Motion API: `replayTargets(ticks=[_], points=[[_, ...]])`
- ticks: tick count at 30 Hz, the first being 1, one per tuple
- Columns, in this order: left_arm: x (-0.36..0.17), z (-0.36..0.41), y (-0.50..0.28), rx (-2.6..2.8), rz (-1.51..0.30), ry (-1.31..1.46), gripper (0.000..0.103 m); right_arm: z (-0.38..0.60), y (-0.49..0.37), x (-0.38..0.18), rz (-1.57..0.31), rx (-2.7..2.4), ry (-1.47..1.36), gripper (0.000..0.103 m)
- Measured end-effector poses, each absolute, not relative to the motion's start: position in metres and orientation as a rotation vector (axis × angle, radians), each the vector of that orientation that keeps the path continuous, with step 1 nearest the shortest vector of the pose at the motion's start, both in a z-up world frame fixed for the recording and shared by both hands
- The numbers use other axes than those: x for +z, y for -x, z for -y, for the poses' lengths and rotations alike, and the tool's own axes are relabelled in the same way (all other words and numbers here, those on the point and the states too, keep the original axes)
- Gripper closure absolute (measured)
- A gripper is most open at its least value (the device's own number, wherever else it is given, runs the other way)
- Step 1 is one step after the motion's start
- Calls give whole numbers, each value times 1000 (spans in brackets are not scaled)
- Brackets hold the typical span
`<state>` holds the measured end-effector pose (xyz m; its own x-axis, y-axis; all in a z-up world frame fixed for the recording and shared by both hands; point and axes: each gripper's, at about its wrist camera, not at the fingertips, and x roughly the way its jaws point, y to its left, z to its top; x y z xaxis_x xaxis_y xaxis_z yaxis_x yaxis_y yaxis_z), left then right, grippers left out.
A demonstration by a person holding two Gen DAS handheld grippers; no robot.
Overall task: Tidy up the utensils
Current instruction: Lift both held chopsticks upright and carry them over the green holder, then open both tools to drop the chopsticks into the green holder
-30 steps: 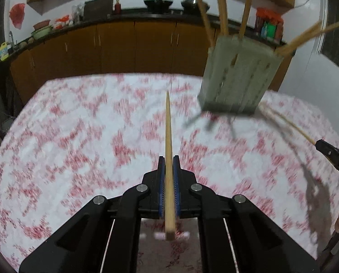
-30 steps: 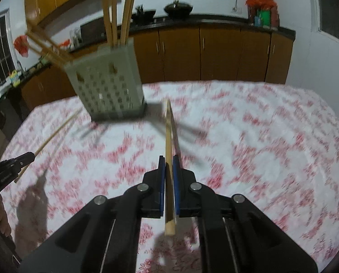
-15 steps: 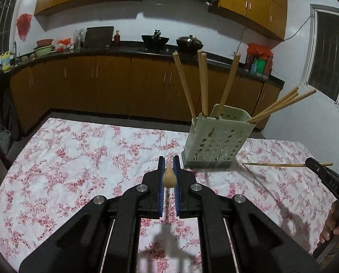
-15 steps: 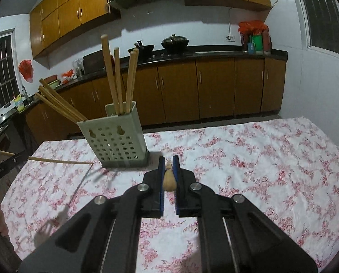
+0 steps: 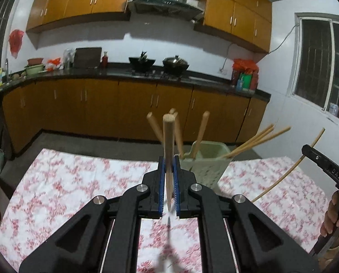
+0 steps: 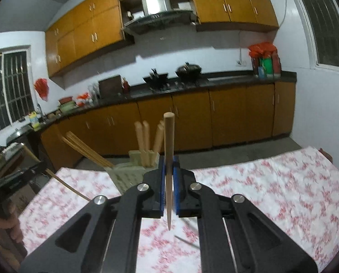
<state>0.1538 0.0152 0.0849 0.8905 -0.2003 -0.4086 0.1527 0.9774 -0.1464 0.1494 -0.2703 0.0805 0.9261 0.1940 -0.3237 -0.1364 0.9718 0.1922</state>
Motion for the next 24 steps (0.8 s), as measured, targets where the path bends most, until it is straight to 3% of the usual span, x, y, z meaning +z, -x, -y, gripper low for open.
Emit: replayTargets(ticks=[11,24], points=[[137,10,-163,-244,-263,153,96,254,-150,134,-159,246,-185,95],[147,17,-183,-197,-146,203,95,247,-195,135,-94,239,-231,95]])
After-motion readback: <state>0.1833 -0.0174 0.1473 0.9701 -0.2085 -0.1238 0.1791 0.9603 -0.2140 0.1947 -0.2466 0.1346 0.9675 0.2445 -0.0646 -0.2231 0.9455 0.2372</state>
